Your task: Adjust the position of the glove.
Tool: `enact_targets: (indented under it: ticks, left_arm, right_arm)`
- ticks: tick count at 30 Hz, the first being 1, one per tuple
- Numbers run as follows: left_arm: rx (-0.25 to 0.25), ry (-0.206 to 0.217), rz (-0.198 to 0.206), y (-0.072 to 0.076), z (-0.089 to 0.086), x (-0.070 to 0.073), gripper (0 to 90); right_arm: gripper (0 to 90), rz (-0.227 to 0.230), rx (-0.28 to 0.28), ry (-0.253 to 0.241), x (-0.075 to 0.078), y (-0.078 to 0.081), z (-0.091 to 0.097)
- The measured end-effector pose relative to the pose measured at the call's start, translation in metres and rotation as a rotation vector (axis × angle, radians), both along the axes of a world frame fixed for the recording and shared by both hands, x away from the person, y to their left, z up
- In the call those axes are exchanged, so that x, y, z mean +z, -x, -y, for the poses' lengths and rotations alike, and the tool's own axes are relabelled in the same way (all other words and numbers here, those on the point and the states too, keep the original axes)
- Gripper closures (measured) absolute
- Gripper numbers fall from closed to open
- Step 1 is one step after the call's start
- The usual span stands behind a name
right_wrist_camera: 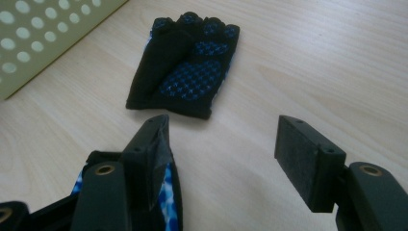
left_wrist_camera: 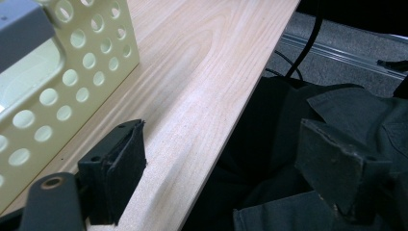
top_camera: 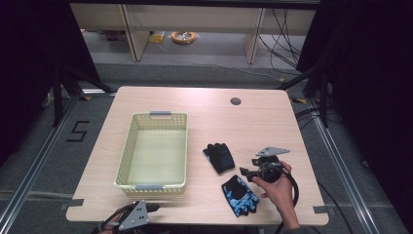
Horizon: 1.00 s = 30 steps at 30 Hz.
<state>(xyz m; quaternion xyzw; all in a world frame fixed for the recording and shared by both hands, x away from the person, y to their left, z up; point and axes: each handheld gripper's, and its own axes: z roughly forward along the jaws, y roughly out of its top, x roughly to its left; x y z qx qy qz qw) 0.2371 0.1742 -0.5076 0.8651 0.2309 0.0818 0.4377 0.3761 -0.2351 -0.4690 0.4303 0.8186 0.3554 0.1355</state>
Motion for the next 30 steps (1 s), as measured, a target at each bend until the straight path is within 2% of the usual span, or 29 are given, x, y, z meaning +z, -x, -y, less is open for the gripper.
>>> enact_targets:
  ticks: [1,2,3,4,5,6,7,9,10,11,13,14,16,17,18,19,20,21,22,23,25,27,29,30]
  left_arm:
    - [-0.009,-0.011,-0.009,0.0,-0.001,0.001,17.4]
    - [-0.011,-0.007,-0.008,0.0,-0.001,0.001,17.4]
    - [-0.014,-0.025,0.002,-0.001,-0.002,0.001,17.4]
    - [-0.013,-0.033,0.0,-0.001,-0.002,0.001,17.4]
    - [-0.007,-0.029,0.002,-0.001,-0.002,0.001,17.4]
    - [0.003,0.003,-0.003,0.0,-0.001,0.001,17.4]
    - [-0.001,0.0,-0.002,0.0,-0.001,0.001,17.4]
    - [-0.008,-0.001,-0.011,0.001,-0.001,0.001,17.4]
    - [-0.007,-0.016,0.006,0.0,-0.002,0.001,17.4]
    - [0.003,-0.013,0.016,0.0,-0.001,0.001,17.4]
    - [0.001,-0.01,0.013,0.0,-0.002,0.001,17.4]
    - [0.006,-0.006,0.019,0.0,-0.002,0.001,17.4]
    - [0.008,-0.003,0.016,0.0,-0.001,0.0,17.4]
    - [-0.002,0.004,-0.009,0.001,-0.001,0.0,17.4]
    - [-0.02,-0.03,-0.001,-0.001,-0.002,0.001,17.4]
    - [-0.017,-0.03,0.003,0.0,-0.002,0.002,17.4]
    - [-0.007,-0.009,0.01,0.001,-0.001,0.001,17.4]
    - [-0.001,-0.008,0.014,0.001,0.0,0.001,17.4]
    - [-0.006,-0.032,0.027,0.0,-0.002,0.001,17.4]
    - [-0.004,-0.01,0.013,0.0,-0.001,0.0,17.4]
    - [-0.002,-0.019,0.026,-0.001,-0.002,0.001,17.4]
    - [-0.012,-0.034,0.015,0.0,-0.003,0.002,17.4]
    - [-0.015,-0.017,0.009,0.0,-0.002,0.001,17.4]
    - [-0.01,-0.016,0.029,0.001,-0.001,0.001,17.4]
  right_arm:
    - [38.7,-0.017,-0.007,-0.003,0.001,-0.002,-0.002]
    - [38.8,-0.016,0.0,0.006,0.001,-0.005,-0.003]
    - [39.2,-0.027,-0.01,-0.002,0.001,-0.008,-0.006]
    - [40.0,-0.017,0.003,0.01,0.001,-0.012,-0.006]
    - [41.9,-0.029,0.004,0.011,0.001,-0.015,-0.008]
    - [42.9,-0.03,-0.014,-0.009,0.001,-0.017,-0.011]
    - [43.0,-0.027,-0.024,-0.04,-0.002,-0.021,-0.014]
    - [44.9,-0.065,-0.006,-0.013,-0.002,-0.027,-0.017]
    - [45.1,-0.037,0.001,-0.001,-0.003,-0.029,-0.018]
    - [45.6,-0.052,-0.013,-0.008,-0.004,-0.031,-0.021]
    - [46.9,-0.069,-0.019,-0.009,-0.005,-0.035,-0.025]
    - [47.6,-0.053,-0.01,-0.002,-0.006,-0.038,-0.026]
    - [48.7,-0.046,-0.018,-0.008,-0.007,-0.04,-0.028]
    - [49.7,-0.077,-0.024,-0.009,-0.005,-0.044,-0.032]
    - [50.8,-0.069,-0.023,-0.021,-0.007,-0.046,-0.033]
    - [50.8,-0.073,-0.022,-0.034,-0.008,-0.049,-0.035]
    - [50.8,-0.09,-0.03,-0.033,-0.009,-0.051,-0.038]
    - [50.9,-0.086,-0.031,-0.029,-0.011,-0.054,-0.04]
    - [51.6,-0.104,-0.048,-0.037,-0.012,-0.055,-0.043]
    - [52.3,-0.082,-0.035,-0.024,-0.014,-0.059,-0.045]
    - [52.5,-0.114,-0.041,-0.009,-0.013,-0.062,-0.049]
    - [52.5,-0.119,-0.046,-0.005,-0.014,-0.065,-0.053]
    - [52.6,-0.129,-0.047,-0.001,-0.015,-0.066,-0.055]
    - [53.1,-0.134,-0.038,0.016,-0.018,-0.07,-0.057]
